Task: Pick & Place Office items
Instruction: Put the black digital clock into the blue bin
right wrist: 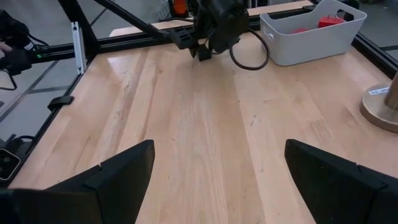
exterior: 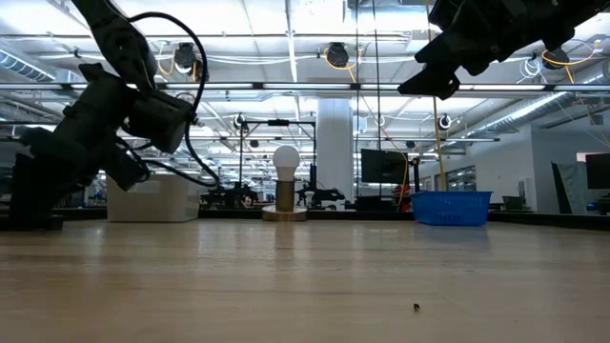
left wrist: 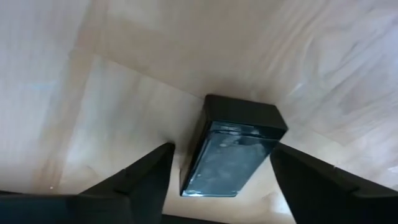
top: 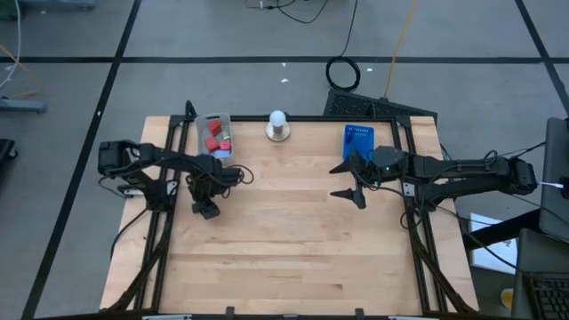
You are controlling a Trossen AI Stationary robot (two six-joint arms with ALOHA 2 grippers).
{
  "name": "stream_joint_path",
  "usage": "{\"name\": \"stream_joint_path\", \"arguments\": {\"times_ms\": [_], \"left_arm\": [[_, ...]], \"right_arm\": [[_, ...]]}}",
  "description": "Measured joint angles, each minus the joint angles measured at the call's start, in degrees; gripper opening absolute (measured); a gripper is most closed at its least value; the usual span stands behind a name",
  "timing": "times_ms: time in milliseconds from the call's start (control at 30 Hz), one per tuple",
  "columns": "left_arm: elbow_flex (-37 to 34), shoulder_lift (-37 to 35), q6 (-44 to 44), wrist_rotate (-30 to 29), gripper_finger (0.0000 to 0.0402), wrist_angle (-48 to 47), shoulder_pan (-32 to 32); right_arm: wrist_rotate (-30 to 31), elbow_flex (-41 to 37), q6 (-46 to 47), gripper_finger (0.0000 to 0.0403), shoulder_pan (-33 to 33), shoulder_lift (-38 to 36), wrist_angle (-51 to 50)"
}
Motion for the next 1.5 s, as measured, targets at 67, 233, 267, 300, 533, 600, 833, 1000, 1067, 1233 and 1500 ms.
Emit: {"name": "stream_joint_path", "arguments": {"times_ms": [67,233,267,300,533,600,833,1000,1067,1233,1500], "left_arm": [[0.0,0.0,0.0,-1.1,0.0259,0.0,-0.5],[0.0,0.0,0.1,-3.6,0.0225,0.0,-2.3],[0.0,0.0,0.1,-3.8,0.0218,0.0,-2.5],[0.0,0.0,0.2,-4.1,0.0212,0.0,-2.8],[0.0,0.0,-0.3,-4.8,0.0159,0.0,-3.7],[0.0,0.0,-0.9,-4.7,0.0155,0.0,-3.7],[1.4,0.0,-3.0,-4.7,0.0155,-0.4,-3.7],[4.8,0.2,-2.4,-7.1,0.0155,1.3,-3.7],[6.3,0.2,-2.2,-8.3,0.0155,1.9,-3.7],[9.8,0.2,-2.1,-9.6,0.0155,4.3,-3.7],[13.7,0.1,0.0,-9.2,0.0155,12.3,-3.7]], "right_arm": [[0.0,0.0,0.6,0.0352,0.0,0.0,0.0],[0.0,0.0,0.8,0.0352,0.0,0.0,0.2],[0.0,0.0,0.8,0.0352,0.0,0.0,0.1],[0.0,0.0,0.8,0.0352,0.0,0.0,0.1],[0.0,0.0,0.8,0.0352,0.0,0.0,0.1],[0.0,0.0,0.9,0.0352,0.0,0.0,0.1],[0.0,0.0,1.4,0.0352,0.0,0.0,0.5],[0.0,0.0,1.5,0.0352,0.0,0.0,0.6],[0.0,0.0,1.5,0.0352,0.0,0.0,0.6],[0.2,0.0,2.1,0.0352,0.0,0.0,0.6],[0.3,0.0,4.5,0.0352,0.0,0.0,2.2]]}}
